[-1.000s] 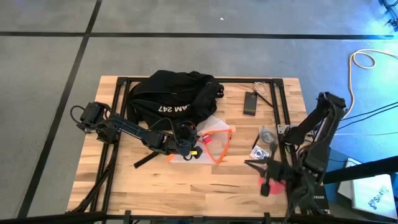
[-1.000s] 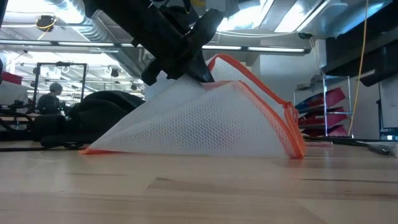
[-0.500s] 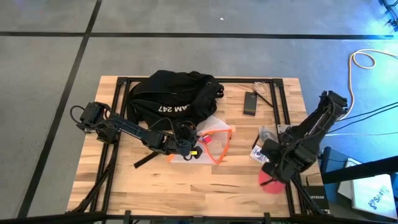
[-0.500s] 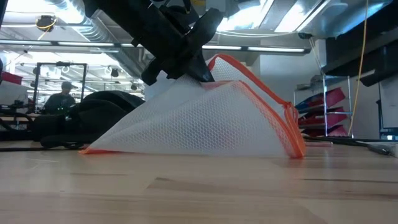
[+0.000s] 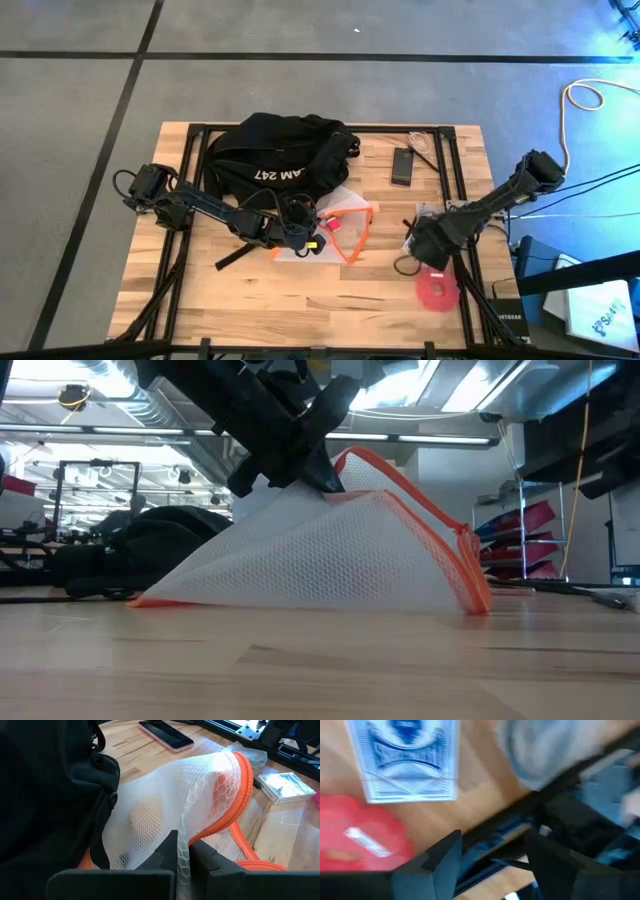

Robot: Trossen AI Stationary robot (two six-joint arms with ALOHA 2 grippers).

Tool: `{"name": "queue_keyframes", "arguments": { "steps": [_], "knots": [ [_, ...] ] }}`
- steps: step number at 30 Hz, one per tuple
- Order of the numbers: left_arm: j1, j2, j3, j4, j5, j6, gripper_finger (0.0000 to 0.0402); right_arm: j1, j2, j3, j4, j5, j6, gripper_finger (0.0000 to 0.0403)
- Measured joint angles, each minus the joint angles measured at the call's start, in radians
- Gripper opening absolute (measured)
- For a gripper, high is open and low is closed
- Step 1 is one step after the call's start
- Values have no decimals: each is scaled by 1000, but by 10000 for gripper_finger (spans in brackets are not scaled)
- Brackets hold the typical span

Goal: Unpack backpack
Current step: Put the black earphones into the zipper pouch

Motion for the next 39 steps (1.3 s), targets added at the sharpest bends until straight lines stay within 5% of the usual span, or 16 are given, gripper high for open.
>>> {"name": "queue_keyframes", "arguments": {
  "steps": [9,17,25,39],
  "knots": [
    [0,0,0,0,0,0,0,-197,33,2,25,-26,-73,202],
    [0,0,0,0,0,0,0,-323,146,15,69,-67,-329,198],
    [0,0,0,-1,0,0,0,-463,345,19,65,38,-547,198],
    [0,0,0,-2,0,0,0,-506,511,19,113,133,-700,198]
  ]
}}
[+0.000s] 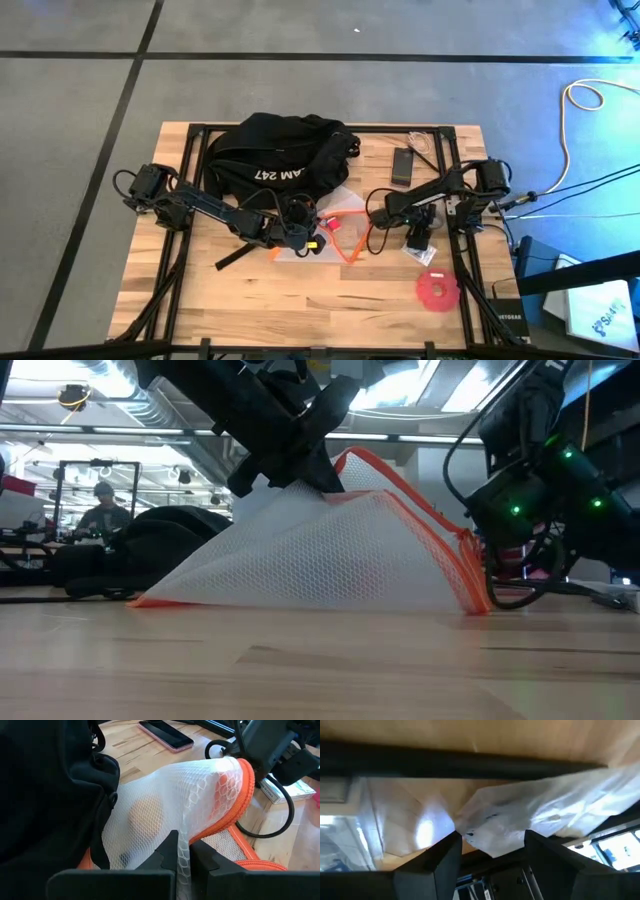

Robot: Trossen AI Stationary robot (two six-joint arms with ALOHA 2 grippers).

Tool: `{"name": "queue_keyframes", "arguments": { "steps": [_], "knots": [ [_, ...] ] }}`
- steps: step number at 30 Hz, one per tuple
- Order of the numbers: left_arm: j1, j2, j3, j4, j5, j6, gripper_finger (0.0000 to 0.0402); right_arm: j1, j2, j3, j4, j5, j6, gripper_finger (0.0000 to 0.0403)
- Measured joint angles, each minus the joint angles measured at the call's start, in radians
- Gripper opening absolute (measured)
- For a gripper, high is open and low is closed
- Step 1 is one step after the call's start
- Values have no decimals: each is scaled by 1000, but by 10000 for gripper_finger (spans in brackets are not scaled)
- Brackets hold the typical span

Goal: Unpack backpack
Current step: Put the black earphones into the zipper pouch

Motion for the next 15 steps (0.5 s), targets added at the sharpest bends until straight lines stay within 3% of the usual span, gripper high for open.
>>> {"name": "queue_keyframes", "arguments": {
  "steps": [10,15],
  "knots": [
    [0,0,0,0,0,0,0,1,0,0,32,-27,-92,197],
    [0,0,0,0,0,0,0,1,0,-1,61,-81,-117,169]
  ]
}}
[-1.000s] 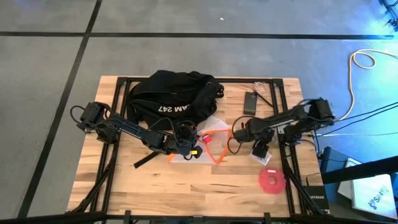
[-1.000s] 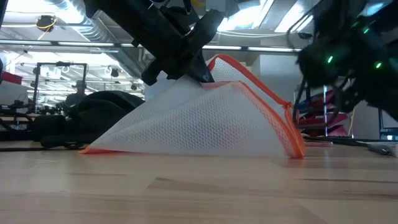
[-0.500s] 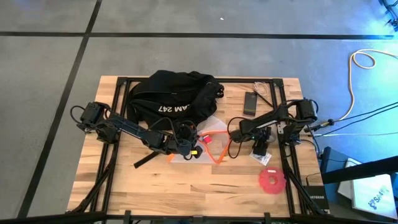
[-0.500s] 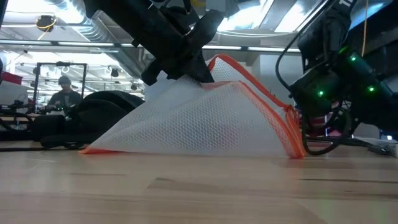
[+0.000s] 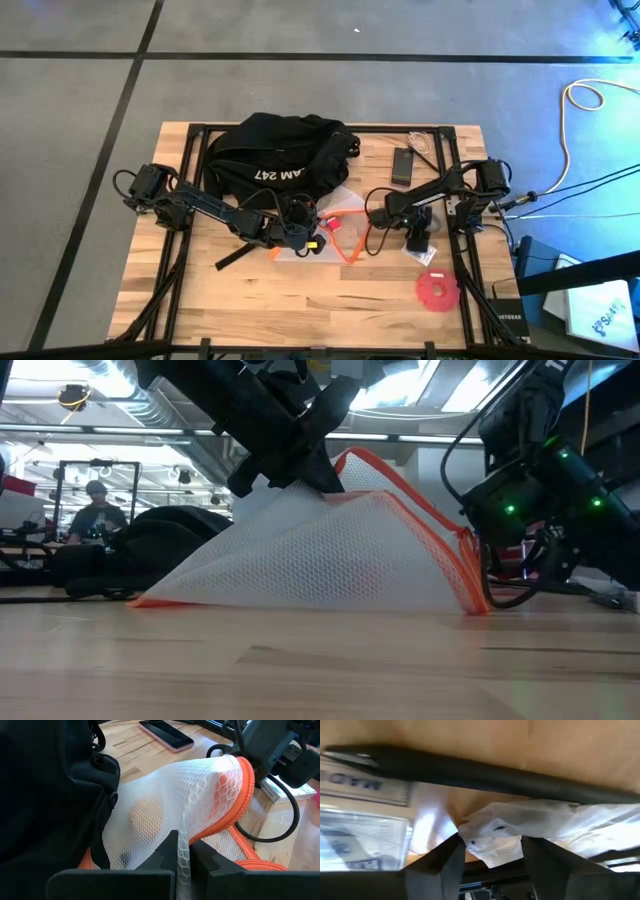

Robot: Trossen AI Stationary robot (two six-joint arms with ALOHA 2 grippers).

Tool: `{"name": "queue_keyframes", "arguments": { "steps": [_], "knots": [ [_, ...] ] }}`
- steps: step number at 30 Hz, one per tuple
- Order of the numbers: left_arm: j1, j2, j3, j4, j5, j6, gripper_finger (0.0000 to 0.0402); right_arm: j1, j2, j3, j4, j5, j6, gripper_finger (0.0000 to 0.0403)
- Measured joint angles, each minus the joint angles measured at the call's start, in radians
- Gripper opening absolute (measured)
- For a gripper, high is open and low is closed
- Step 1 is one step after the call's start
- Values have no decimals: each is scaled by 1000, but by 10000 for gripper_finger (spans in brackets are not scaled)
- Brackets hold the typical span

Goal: Unpack backpack
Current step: Put the black earphones into the zipper pouch

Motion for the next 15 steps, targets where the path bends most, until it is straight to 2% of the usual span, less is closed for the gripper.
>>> {"name": "queue_keyframes", "arguments": {
  "steps": [8,15],
  "knots": [
    [0,0,0,0,0,0,0,2,0,0,5,-23,0,84],
    [0,0,0,0,0,0,0,2,0,1,-17,-23,35,35]
  ]
}}
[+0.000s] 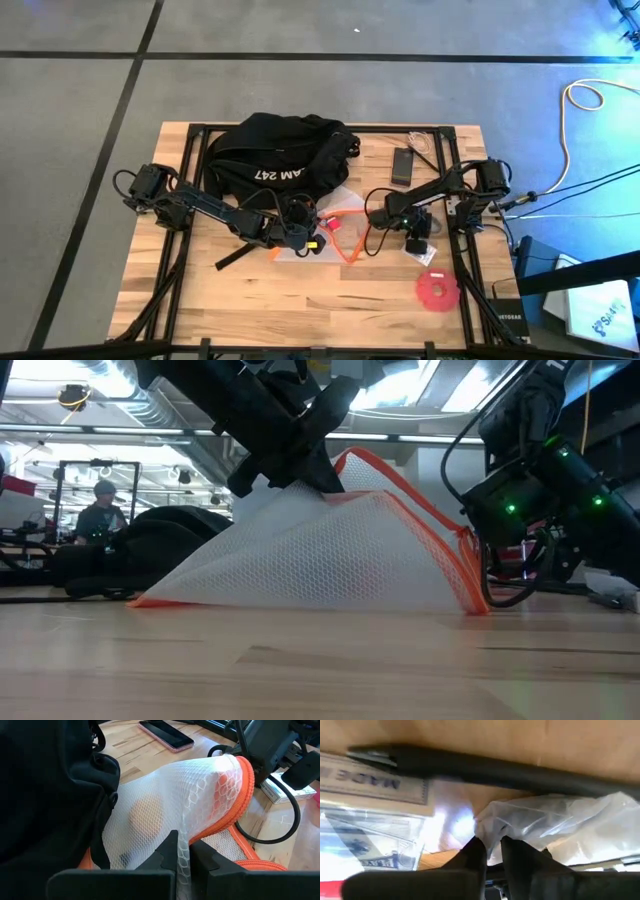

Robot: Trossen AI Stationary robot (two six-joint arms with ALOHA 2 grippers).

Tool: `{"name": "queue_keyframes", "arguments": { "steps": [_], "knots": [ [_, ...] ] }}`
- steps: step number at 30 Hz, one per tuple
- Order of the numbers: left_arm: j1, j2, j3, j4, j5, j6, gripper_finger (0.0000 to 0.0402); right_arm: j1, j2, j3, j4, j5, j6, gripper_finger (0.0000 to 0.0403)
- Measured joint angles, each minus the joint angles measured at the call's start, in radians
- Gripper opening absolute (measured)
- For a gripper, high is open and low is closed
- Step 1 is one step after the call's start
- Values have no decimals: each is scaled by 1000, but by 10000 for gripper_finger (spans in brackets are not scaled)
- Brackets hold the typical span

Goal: Unpack backpack
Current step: Put the black earphones into the zipper pouch

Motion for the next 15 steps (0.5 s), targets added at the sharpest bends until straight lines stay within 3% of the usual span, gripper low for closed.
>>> {"name": "queue_keyframes", "arguments": {
  "steps": [4,15],
  "knots": [
    [0,0,0,0,0,0,0,0,-3,3,-94,0,53,6],
    [0,0,0,0,0,0,0,39,-174,38,-142,53,161,2]
  ]
}}
